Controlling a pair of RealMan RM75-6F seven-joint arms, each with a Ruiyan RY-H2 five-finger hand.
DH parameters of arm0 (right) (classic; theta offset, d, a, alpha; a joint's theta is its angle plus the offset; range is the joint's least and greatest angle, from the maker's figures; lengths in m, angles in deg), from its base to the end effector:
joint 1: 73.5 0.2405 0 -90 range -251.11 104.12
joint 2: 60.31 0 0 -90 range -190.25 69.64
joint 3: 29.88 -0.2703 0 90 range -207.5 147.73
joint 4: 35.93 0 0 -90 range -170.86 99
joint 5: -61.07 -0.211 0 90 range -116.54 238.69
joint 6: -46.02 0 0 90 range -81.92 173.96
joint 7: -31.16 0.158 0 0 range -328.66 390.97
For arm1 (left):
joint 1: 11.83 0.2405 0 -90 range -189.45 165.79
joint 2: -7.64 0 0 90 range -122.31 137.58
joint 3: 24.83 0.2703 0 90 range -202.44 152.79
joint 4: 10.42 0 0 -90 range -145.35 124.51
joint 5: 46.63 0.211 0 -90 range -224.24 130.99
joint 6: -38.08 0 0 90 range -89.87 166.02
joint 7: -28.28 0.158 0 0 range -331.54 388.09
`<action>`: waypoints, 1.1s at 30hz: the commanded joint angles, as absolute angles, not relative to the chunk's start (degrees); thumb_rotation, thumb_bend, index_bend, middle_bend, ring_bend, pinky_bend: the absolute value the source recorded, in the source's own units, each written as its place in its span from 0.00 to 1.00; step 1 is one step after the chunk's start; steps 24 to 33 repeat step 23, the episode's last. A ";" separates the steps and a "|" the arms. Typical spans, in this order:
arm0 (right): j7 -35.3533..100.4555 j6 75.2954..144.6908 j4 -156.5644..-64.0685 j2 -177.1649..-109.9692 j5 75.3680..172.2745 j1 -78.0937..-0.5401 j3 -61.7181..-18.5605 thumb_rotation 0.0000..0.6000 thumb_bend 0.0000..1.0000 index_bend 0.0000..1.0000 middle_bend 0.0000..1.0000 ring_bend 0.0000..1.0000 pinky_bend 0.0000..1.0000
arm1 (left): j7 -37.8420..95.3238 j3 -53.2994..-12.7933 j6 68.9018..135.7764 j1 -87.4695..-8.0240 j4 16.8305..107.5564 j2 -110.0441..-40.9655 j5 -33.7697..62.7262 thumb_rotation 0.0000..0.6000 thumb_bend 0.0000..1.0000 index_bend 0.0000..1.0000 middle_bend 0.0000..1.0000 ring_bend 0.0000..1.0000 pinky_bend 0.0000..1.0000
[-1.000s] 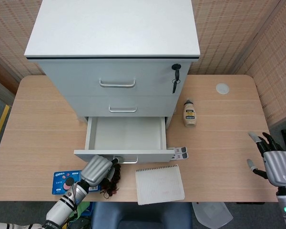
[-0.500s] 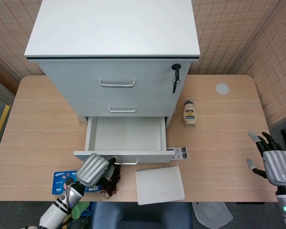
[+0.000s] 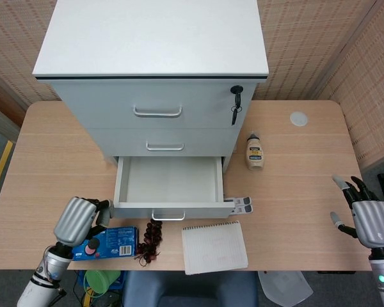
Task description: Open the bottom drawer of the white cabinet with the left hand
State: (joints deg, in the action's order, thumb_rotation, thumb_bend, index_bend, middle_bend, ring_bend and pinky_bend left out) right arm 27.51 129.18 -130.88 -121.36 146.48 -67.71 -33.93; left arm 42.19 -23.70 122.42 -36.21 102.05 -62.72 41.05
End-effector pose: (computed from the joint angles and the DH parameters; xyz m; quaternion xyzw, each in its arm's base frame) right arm -0.3168 -0.2052 0.1767 0.6109 -0.3665 0.3694 0.5967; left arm -0.1653 0.2428 0.1019 -0.6575 -0.3565 -0.5116 0.4229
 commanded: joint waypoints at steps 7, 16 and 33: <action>28.97 126.52 -130.20 -121.47 145.66 -66.48 -33.99 1.00 0.28 0.10 0.23 0.17 0.31 | 41.31 -25.77 126.85 -29.80 91.55 -60.79 35.23 1.00 0.57 0.46 0.66 0.59 0.56; 29.35 126.24 -129.92 -121.91 145.35 -65.86 -34.50 1.00 0.28 0.10 0.22 0.17 0.31 | 40.79 -23.58 127.94 -23.96 86.45 -63.11 32.68 1.00 0.43 0.04 0.17 0.17 0.18; 28.15 126.90 -130.12 -122.49 145.09 -65.97 -34.65 1.00 0.28 0.10 0.22 0.17 0.31 | 41.25 -23.60 129.66 -21.61 85.77 -64.33 34.28 1.00 0.43 0.02 0.12 0.13 0.18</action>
